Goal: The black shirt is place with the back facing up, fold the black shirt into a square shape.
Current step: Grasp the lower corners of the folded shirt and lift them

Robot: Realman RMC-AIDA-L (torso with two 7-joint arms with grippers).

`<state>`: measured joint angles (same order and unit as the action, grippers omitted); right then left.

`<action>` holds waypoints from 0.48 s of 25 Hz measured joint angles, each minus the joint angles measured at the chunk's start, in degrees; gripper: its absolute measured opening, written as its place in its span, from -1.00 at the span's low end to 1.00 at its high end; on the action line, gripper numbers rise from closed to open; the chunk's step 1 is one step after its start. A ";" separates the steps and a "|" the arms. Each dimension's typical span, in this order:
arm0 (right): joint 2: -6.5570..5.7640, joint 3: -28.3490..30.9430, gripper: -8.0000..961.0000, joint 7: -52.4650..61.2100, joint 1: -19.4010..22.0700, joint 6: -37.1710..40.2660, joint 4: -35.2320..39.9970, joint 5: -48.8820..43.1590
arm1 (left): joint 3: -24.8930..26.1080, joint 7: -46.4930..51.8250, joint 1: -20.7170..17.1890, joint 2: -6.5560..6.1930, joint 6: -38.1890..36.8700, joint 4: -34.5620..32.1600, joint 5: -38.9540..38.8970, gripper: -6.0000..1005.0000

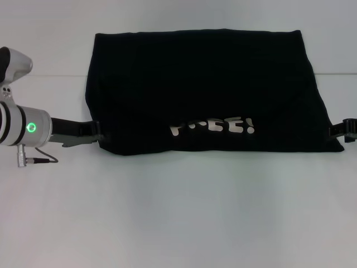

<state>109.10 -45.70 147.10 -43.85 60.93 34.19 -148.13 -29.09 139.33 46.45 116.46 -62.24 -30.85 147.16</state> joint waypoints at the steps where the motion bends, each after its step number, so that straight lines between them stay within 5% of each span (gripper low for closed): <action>1: 0.18 0.02 0.57 -0.04 0.05 -0.40 -0.02 -0.01 | 0.05 0.01 -0.04 0.02 0.01 -0.05 -0.06 -0.99; 8: 1.36 -0.24 -0.07 -1.09 -0.10 -3.95 -1.70 0.00 | 0.10 0.04 0.07 0.05 0.02 -0.10 -0.60 -0.98; 12: 1.52 -0.36 -0.06 -1.91 -0.25 -5.35 -2.93 -0.02 | 0.09 0.06 0.07 0.07 0.01 -0.10 -0.79 -0.98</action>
<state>110.62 -46.06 145.20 -44.09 55.58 31.26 -148.15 -29.00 139.39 46.53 116.53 -62.23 -30.94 146.37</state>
